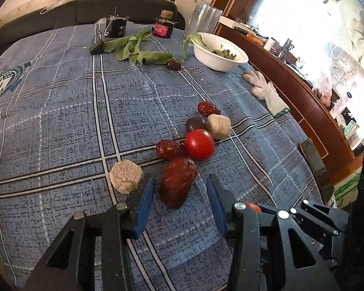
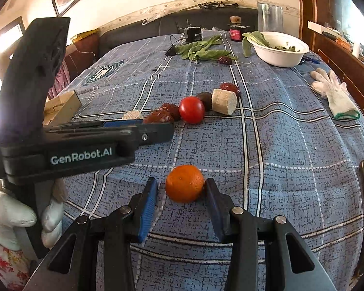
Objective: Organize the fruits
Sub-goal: 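Grasp the dried red jujube with the left tool while the right tool grasps another small orange, then carry the jujube and small orange into the box and open both tools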
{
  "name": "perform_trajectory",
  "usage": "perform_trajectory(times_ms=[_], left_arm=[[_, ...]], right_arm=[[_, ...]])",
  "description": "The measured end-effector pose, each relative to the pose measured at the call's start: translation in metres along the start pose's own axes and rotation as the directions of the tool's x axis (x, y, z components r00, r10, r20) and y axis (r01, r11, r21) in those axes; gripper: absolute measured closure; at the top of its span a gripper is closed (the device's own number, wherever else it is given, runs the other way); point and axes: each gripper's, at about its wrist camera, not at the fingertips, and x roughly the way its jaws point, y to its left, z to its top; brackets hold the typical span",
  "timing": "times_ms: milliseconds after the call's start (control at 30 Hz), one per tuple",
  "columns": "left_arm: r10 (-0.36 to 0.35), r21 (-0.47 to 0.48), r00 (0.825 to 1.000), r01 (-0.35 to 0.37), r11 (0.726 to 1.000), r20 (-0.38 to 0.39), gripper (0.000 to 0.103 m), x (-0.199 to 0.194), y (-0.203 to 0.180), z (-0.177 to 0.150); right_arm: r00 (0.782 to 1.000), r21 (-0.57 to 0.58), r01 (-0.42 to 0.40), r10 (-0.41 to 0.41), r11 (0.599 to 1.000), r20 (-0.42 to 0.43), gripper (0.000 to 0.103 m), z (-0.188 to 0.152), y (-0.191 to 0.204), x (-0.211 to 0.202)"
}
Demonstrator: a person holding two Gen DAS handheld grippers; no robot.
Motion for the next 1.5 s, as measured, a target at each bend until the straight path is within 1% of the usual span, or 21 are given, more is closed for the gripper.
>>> perform_trajectory(times_ms=[67, 133, 167, 233, 267, 300, 367, 500, 633, 700, 767, 867, 933, 1000, 1067, 1133, 1167, 1200, 1300, 1400, 1500], left_arm=[[0.019, -0.008, 1.000, -0.019, 1.000, 0.013, 0.061, 0.004, 0.001, 0.002], [0.030, 0.017, 0.999, -0.031, 0.999, 0.017, 0.061, 0.007, -0.003, 0.004], [0.046, 0.043, 0.999, -0.046, 0.998, 0.018, 0.063, 0.007, -0.007, 0.003], [0.075, 0.092, 0.997, -0.076, 0.993, 0.014, 0.075, 0.008, -0.013, -0.001], [0.074, 0.096, 0.997, -0.076, 0.993, 0.018, 0.075, 0.007, -0.013, -0.001], [0.067, 0.087, 0.998, -0.068, 0.994, 0.020, 0.075, 0.006, -0.011, -0.001], [0.059, 0.066, 0.998, -0.061, 0.996, 0.032, 0.075, 0.002, -0.007, -0.001], [0.035, 0.023, 0.995, -0.037, 0.999, 0.090, 0.075, -0.012, -0.002, 0.001], [0.033, -0.015, 0.989, -0.031, 0.999, 0.145, 0.075, -0.030, 0.000, -0.001], [0.043, -0.061, 0.985, -0.034, 0.998, 0.166, 0.075, -0.049, 0.004, -0.005], [0.006, -0.113, 0.981, 0.016, 0.993, 0.192, 0.075, -0.078, 0.011, -0.014], [-0.004, -0.168, 0.976, 0.042, 0.985, 0.216, 0.074, -0.125, 0.029, -0.030], [0.026, -0.190, 0.972, 0.019, 0.982, 0.232, 0.074, -0.155, 0.045, -0.039], [0.079, -0.223, 0.968, -0.025, 0.974, 0.236, 0.074, -0.189, 0.069, -0.048], [0.157, -0.255, 0.963, -0.098, 0.962, 0.220, 0.074, -0.213, 0.094, -0.056], [0.280, -0.278, 0.941, -0.222, 0.935, 0.188, 0.074, -0.231, 0.121, -0.062], [0.329, -0.291, 0.930, -0.273, 0.917, 0.163, 0.074, -0.235, 0.136, -0.066], [0.357, -0.312, 0.924, -0.302, 0.901, 0.135, 0.074, -0.237, 0.150, -0.070], [0.382, -0.370, 0.922, -0.334, 0.867, 0.062, 0.074, -0.236, 0.186, -0.080], [0.401, -0.407, 0.916, -0.370, 0.835, -0.010, 0.074, -0.228, 0.216, -0.088], [0.373, -0.440, 0.927, -0.354, 0.825, -0.046, 0.074, -0.222, 0.233, -0.095]], right_arm=[[1.000, -0.006, 0.006, -0.006, 1.000, 0.001, 0.060, 0.000, 0.001, 0.001], [1.000, -0.020, 0.019, -0.019, 1.000, 0.002, 0.059, -0.001, 0.004, 0.001], [1.000, -0.028, 0.028, -0.028, 0.999, 0.004, 0.059, -0.001, 0.005, 0.001], [0.999, -0.033, 0.034, -0.034, 0.999, 0.006, 0.059, -0.001, 0.007, 0.002], [0.999, -0.034, 0.037, -0.037, 0.999, 0.008, 0.059, -0.001, 0.007, 0.002], [0.999, -0.035, 0.040, -0.040, 0.999, 0.010, 0.061, -0.001, 0.007, 0.002], [0.999, -0.032, 0.048, -0.047, 0.998, 0.015, 0.070, 0.000, 0.006, 0.003], [0.998, -0.010, 0.052, -0.052, 0.999, 0.037, 0.071, -0.001, 0.005, -0.006], [0.998, 0.040, 0.004, -0.006, 0.999, 0.061, 0.071, -0.008, 0.011, -0.030], [0.996, 0.026, -0.001, -0.001, 1.000, 0.084, 0.071, -0.009, 0.020, -0.046], [0.994, -0.010, 0.005, -0.004, 1.000, 0.110, 0.070, -0.006, 0.032, -0.062], [0.987, -0.082, -0.007, 0.020, 0.997, 0.157, 0.070, 0.002, 0.060, -0.084], [0.984, -0.120, -0.049, 0.069, 0.992, 0.166, 0.070, 0.010, 0.079, -0.090], [0.978, -0.164, -0.118, 0.143, 0.979, 0.152, 0.070, 0.023, 0.109, -0.089], [0.971, -0.201, -0.176, 0.204, 0.964, 0.128, 0.070, 0.032, 0.137, -0.084], [0.962, -0.252, -0.222, 0.254, 0.942, 0.101, 0.070, 0.041, 0.171, -0.074], [0.960, -0.271, -0.233, 0.265, 0.934, 0.088, 0.070, 0.043, 0.184, -0.069], [0.958, -0.285, -0.246, 0.277, 0.926, 0.071, 0.070, 0.045, 0.197, -0.062], [0.951, -0.302, -0.295, 0.308, 0.907, -0.003, 0.070, 0.047, 0.234, -0.030], [0.959, -0.324, -0.281, 0.278, 0.903, -0.058, 0.070, 0.046, 0.263, 0.005], [0.962, -0.321, -0.274, 0.251, 0.907, -0.111, 0.070, 0.044, 0.278, 0.035]])
